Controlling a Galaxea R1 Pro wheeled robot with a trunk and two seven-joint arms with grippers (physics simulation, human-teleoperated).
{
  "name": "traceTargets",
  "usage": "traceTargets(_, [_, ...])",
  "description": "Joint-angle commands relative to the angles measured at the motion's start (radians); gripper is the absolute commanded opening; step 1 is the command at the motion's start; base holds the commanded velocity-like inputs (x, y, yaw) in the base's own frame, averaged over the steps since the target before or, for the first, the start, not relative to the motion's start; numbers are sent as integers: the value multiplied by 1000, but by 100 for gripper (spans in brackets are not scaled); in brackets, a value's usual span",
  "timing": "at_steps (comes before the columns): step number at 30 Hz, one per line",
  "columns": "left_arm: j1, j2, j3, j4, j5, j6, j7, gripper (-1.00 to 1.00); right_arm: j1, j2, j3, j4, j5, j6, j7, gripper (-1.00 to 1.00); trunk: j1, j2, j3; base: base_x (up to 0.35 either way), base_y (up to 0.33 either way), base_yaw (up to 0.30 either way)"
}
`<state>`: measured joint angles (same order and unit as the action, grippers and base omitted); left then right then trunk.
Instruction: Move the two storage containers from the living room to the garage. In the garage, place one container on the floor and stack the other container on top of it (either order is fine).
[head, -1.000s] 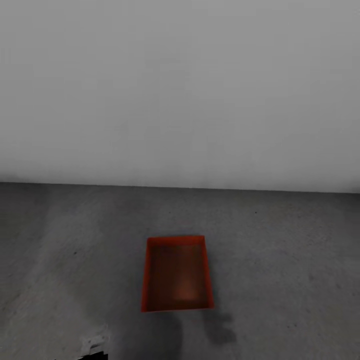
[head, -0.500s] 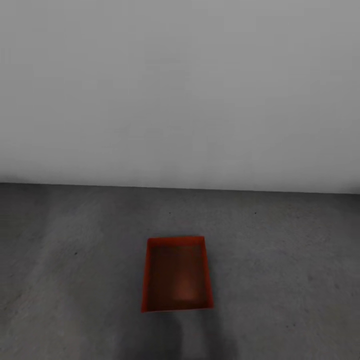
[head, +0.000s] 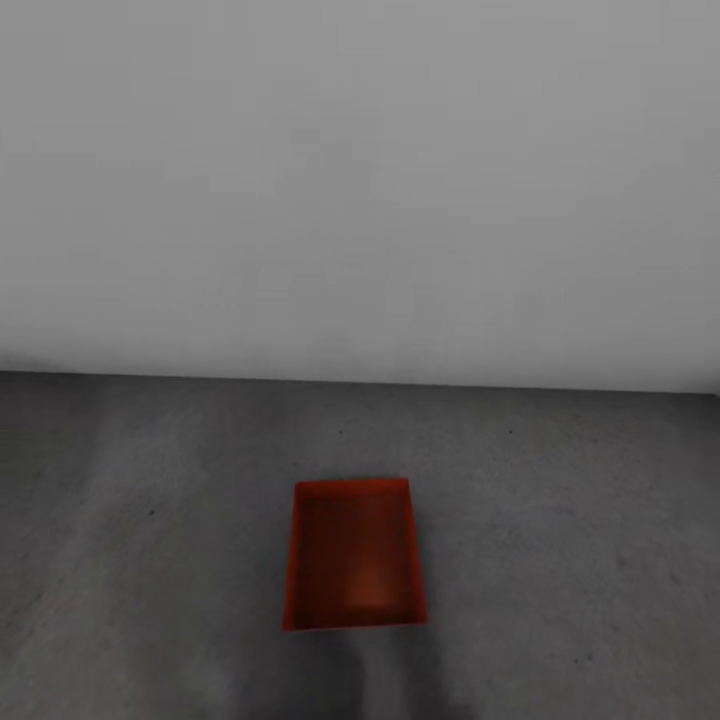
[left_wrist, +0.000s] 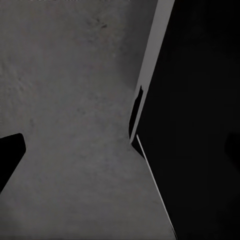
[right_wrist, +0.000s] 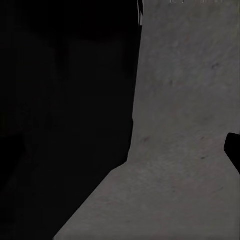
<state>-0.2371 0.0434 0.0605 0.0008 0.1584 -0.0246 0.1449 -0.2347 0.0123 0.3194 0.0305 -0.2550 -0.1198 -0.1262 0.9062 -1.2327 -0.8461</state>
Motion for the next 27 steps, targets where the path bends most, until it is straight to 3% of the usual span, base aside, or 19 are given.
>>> traceTargets(1, [1, 0, 5, 0, 5, -3, 1, 100, -1, 1, 9, 3, -9, -8, -1, 100, 0, 0, 1, 0, 0, 0])
traceTargets(9, [2, 4, 4, -5, -6, -38, 2, 100, -1, 0, 8, 3, -9, -13, 0, 100, 0, 0, 14, 0, 0, 0])
traceTargets(27, [2, 6, 3, -15, -10, -44, 2, 100, -1, 1, 9, 3, -8, -12, 0, 100, 0, 0, 44, 0, 0, 0])
